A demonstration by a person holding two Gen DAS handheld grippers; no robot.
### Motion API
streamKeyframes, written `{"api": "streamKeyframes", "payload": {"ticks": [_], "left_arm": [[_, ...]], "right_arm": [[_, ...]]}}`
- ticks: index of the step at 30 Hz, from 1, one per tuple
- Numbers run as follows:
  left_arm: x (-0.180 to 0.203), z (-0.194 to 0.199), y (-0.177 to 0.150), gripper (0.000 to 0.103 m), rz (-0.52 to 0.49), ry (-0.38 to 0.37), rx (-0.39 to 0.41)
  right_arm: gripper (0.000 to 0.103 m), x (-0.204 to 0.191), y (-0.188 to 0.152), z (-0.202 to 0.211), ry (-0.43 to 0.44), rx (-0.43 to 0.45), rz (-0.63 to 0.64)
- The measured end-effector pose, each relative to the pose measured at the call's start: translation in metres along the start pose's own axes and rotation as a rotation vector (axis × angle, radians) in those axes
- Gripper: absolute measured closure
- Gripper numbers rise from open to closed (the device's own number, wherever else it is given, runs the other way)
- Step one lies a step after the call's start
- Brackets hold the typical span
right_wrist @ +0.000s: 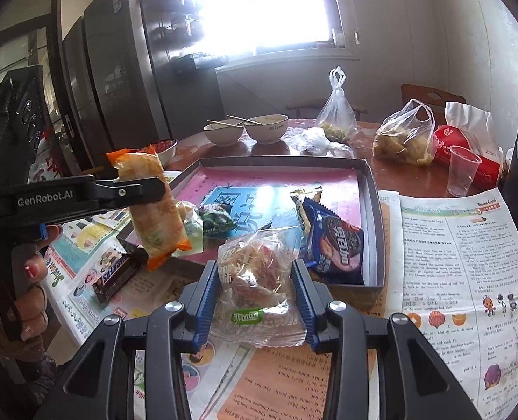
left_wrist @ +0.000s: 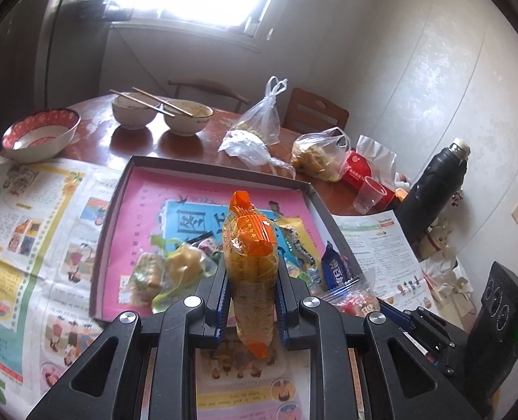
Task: Organize snacks
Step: 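Lift the bread bag with the left gripper while the right carries the pastry bag over the tray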
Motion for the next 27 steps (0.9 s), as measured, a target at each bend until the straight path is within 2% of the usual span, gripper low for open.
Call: {"api": "streamKeyframes", "payload": {"ticks": [8,27], "left_arm": [[0.005,-0.023,0.002,0.081,-0.032,0.017,-0.019],[0.000,-0.046,0.002,0.080,-0.078,0.071,-0.034]], "right_arm": [[0.061,0.001,0.013,-0.006,-0.028,0.025,0.005],[0.061,0.000,0.018,-0.032,-0.026,-0.001,0.005]]}}
Point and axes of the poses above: each gripper's, at about its wrist camera, not at the fingertips, and z roughly against the way its jaws point, x to its right, y to its top, the point moved 2 cm from there along -z, roughly the way its jaws point, and after that the axes turned 6 degrees about -y, right-handed, at the moved point
